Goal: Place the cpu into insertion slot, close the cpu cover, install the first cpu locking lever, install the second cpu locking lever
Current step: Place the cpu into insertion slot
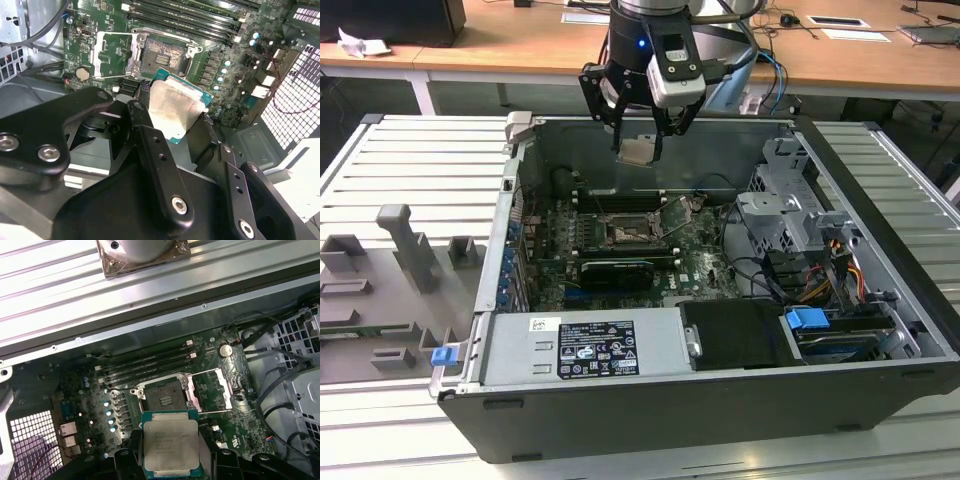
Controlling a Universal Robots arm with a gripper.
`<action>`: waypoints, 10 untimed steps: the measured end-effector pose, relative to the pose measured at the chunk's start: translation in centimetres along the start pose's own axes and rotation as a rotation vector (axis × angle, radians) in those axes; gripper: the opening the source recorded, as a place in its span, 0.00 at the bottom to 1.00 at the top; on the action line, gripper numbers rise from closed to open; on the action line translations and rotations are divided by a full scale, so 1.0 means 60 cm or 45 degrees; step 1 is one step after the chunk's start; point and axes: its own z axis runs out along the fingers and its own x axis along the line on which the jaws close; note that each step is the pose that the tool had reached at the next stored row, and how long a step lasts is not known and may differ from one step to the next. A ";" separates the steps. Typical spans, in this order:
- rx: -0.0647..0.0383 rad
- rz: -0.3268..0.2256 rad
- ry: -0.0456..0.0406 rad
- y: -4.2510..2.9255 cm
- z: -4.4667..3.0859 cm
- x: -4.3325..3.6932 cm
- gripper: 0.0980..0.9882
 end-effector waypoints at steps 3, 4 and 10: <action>0.000 0.020 -0.002 0.000 0.000 0.000 0.49; -0.001 0.027 -0.002 0.000 0.001 0.000 0.49; -0.001 0.062 -0.005 0.000 0.002 0.000 0.49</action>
